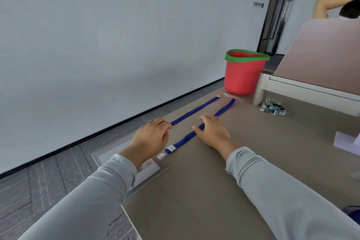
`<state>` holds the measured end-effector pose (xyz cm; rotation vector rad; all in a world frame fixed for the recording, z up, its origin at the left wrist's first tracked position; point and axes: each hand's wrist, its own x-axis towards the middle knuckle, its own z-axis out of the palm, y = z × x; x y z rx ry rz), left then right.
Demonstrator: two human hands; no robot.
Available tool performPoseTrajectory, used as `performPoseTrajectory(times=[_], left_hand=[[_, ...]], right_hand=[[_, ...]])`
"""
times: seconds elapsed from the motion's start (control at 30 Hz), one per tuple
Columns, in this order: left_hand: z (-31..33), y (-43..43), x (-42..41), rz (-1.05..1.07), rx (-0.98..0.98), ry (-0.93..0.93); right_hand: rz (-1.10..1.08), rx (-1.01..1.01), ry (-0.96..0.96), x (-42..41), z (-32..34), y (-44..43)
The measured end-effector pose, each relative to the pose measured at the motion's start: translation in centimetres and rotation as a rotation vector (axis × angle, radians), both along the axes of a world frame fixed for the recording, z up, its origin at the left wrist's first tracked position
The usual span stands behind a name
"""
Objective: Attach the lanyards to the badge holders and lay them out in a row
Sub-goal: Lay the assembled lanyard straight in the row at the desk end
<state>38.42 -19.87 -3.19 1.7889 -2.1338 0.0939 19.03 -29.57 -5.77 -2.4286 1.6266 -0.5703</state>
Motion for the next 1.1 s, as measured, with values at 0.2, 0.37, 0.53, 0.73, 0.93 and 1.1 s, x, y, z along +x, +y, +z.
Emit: performPoseTrajectory(times=[0.2, 0.37, 0.53, 0.73, 0.93, 1.1], left_hand=[[-2.4, 7.9, 1.9, 0.056, 0.034, 0.001], [-3.4, 10.9, 2.8, 0.048, 0.044, 0.002], [-3.1, 11.1, 2.5, 0.076, 0.083, 0.02], [-3.0, 10.8, 2.2, 0.086, 0.125, -0.009], [-2.9, 10.9, 1.9, 0.096, 0.131, -0.01], [-2.9, 10.8, 1.9, 0.106, 0.131, -0.005]], right_hand=[[0.001, 0.064, 0.089, 3.0, 0.3, 4.5], [-0.019, 0.147, 0.162, 3.5, -0.5, 5.4], [-0.02, 0.171, 0.212, 3.5, -0.7, 5.2], [-0.026, 0.164, 0.24, 3.4, -0.7, 4.9], [-0.03, 0.171, 0.244, 3.6, -0.7, 4.6], [-0.028, 0.166, 0.239, 3.5, -0.7, 4.7]])
